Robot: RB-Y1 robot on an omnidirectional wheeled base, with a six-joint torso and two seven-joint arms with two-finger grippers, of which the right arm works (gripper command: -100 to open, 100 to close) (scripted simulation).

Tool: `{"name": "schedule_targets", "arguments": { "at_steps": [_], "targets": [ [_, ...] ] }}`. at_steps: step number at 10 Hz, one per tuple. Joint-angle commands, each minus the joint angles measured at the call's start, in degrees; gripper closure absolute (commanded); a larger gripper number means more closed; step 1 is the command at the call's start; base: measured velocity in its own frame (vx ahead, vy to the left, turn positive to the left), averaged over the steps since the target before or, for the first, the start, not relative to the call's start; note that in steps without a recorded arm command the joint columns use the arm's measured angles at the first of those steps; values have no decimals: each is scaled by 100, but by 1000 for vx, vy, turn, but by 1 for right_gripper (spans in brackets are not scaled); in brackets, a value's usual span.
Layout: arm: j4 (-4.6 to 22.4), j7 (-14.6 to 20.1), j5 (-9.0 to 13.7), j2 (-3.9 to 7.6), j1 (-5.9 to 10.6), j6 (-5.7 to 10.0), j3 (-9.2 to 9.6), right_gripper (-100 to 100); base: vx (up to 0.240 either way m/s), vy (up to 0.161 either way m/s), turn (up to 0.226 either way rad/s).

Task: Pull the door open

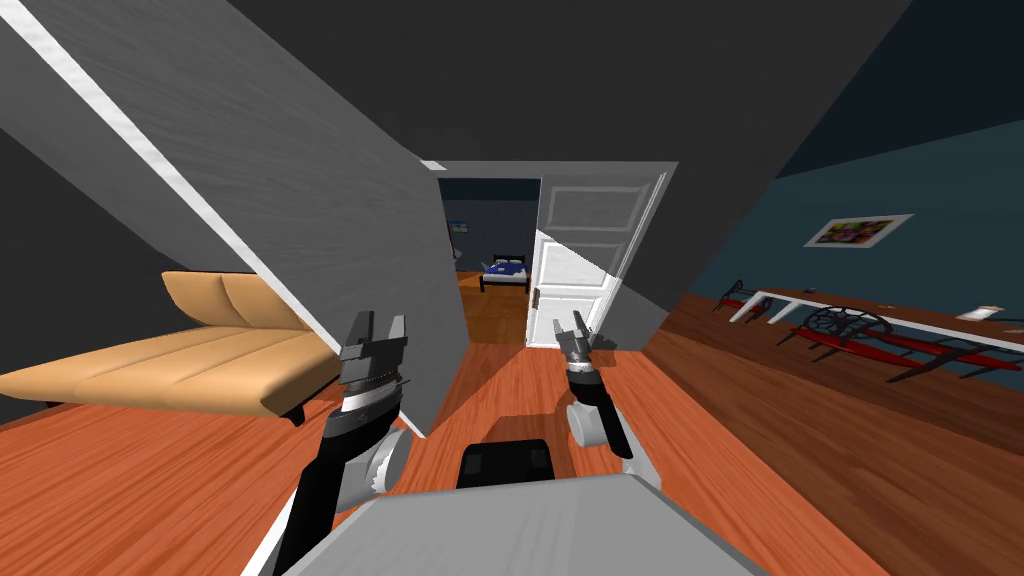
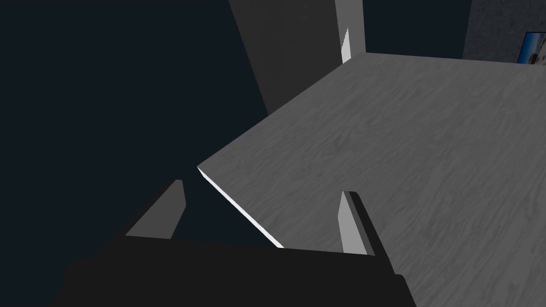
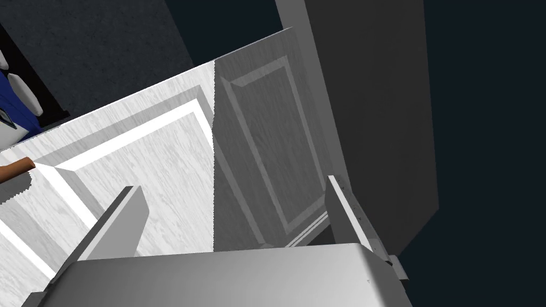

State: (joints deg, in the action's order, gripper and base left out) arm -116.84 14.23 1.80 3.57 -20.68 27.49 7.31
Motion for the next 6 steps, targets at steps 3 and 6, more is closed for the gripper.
{"name": "schedule_targets", "arguments": {
  "at_steps": [3,6],
  "targets": [
    [419,354,204,78,153,132,77,-100,85,-4,7],
    [942,741,434,147,367,275,176,-100,67,-2,8]
  ]
}}
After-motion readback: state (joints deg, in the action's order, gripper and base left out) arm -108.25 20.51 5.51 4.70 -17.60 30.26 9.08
